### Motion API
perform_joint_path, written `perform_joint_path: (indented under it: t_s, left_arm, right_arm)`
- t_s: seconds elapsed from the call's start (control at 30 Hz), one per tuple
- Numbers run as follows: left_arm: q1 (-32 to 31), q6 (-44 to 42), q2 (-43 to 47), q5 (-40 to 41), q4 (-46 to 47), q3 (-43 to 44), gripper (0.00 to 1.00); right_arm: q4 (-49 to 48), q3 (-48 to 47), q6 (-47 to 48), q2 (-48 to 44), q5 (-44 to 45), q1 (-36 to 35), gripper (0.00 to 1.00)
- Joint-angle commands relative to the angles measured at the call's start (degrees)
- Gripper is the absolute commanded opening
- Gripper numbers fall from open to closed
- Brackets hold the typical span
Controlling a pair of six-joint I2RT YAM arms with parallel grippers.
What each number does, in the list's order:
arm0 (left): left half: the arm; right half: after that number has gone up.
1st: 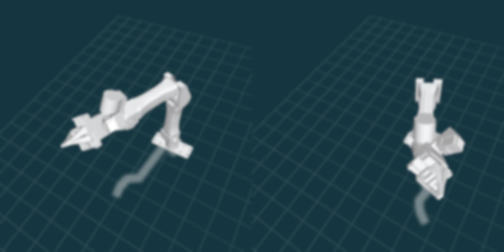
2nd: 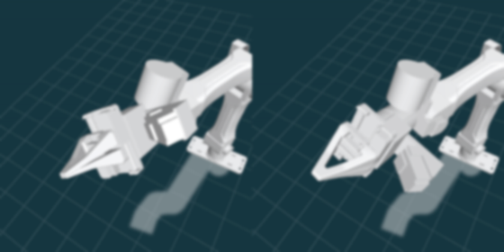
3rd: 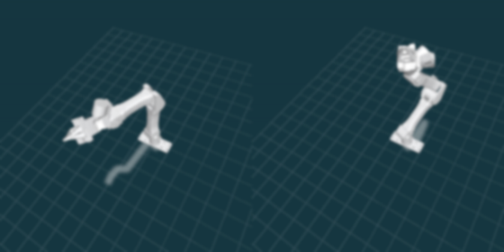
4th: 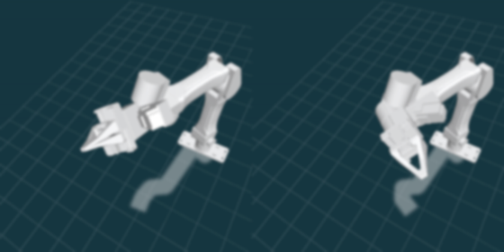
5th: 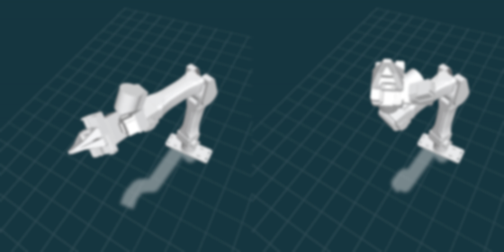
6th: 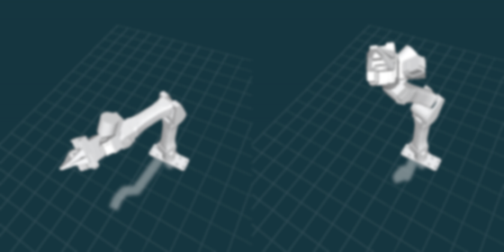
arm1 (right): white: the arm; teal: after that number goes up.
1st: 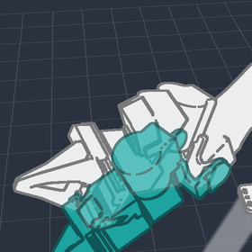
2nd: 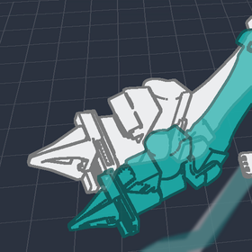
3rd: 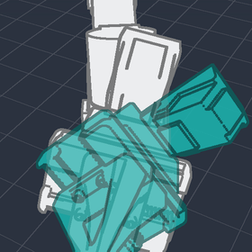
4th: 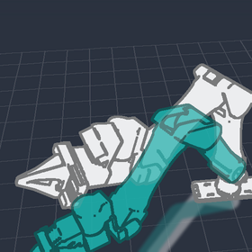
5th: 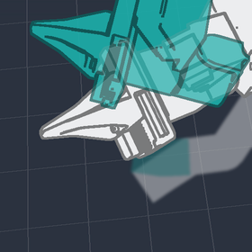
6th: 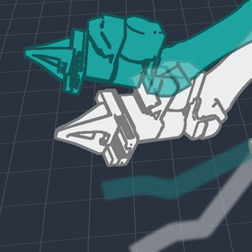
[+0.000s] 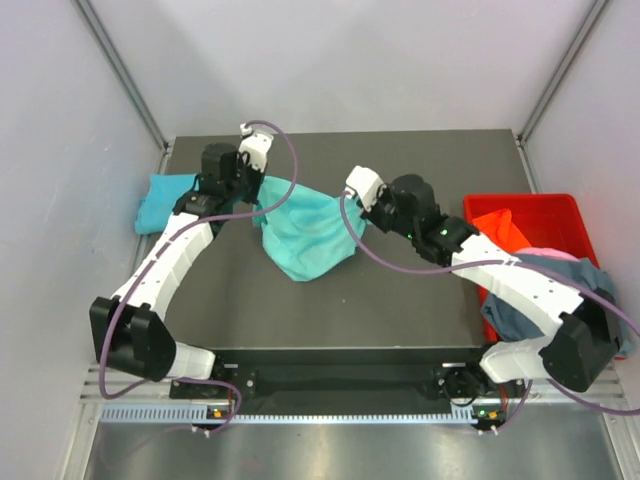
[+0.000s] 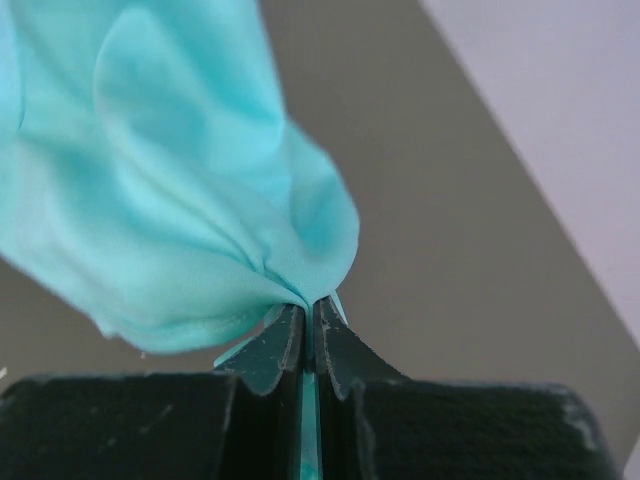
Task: Fold and stack the t-shirts
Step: Flatten the tshirt out
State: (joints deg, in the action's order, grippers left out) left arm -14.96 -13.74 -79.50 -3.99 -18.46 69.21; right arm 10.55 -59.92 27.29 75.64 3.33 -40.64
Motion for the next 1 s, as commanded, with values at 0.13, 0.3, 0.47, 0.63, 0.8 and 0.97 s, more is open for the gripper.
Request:
perform_joint_path:
  t_s: [0.13,0.3,0.47,0.63,0.8,0.97]
  left_arm:
    - [0.28,-1.64,6.02,1.44,-1.4,9.8,0.0]
    - [0.98,-1.91,10.68,0.04,-4.48,13.66,0.0]
    - [2.13,-1.29,11.74,-1.55,-7.56,18.41,0.0]
    - [2.66,1.08,10.34,-4.27,-7.21,18.16,0.0]
    - [2.66,3.98,10.94,-8.13,-7.9,10.17,0.0]
    - [2.66,2.67,15.34,-9.63,-17.55,9.27,0.0]
  right_arm:
    - [10.62,-15.39,-2.59,-2.6,-4.11,-0.31,0.0]
    - [15.73,-20.32,-7.24,-7.43,-18.17,6.08,0.0]
    - [18.98,-25.67,-7.07,-11.12,-26.26,10.05,0.0]
    - [17.41,-25.08,-8.04,-11.48,-24.17,11.99,0.0]
    - [15.2,-16.47,-9.89,-10.24,-25.29,11.99,0.0]
    - [21.43,-14.52,-6.3,-12.53,-30.66,11.99,0.0]
